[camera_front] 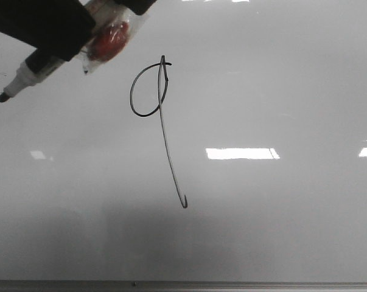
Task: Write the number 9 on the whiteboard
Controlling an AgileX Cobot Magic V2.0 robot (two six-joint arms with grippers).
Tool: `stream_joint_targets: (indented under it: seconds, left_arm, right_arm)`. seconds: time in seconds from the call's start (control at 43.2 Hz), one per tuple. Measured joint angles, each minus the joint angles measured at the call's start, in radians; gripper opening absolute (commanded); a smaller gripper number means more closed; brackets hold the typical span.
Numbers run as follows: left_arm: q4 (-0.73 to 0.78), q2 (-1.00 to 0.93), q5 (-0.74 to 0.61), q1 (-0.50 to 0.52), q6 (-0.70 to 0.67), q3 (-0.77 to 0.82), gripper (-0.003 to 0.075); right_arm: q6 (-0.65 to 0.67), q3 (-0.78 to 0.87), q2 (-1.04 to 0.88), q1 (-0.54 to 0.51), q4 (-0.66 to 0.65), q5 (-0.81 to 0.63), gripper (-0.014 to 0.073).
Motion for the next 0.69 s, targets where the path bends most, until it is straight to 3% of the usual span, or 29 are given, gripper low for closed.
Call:
stream_joint_targets:
  seconds: [0.116, 0.301, 0.486, 0.694]
  left_arm:
    - [0.000, 0.000, 0.002, -0.002, 0.000, 0.000, -0.0019]
    - [0.000, 0.000, 0.003, 0.006, -0.014, 0.000, -0.0019]
    - [0.049, 0.000, -0.001, 0.093, -0.139, 0.020, -0.0019]
    - [0.105, 0.000, -0.045, 0.334, -0.388, 0.020, -0.0019]
  right_arm:
    - [0.000, -0.002, 0.000, 0.000, 0.037, -0.030, 0.0504]
    - [0.024, -0.002, -0.017, -0.002, 0.051, -0.080, 0.0519]
    - [0.079, 0.015, -0.092, -0.056, 0.055, -0.092, 0.0441]
    - [0.133, 0.189, -0.260, -0.192, 0.059, -0.147, 0.0314]
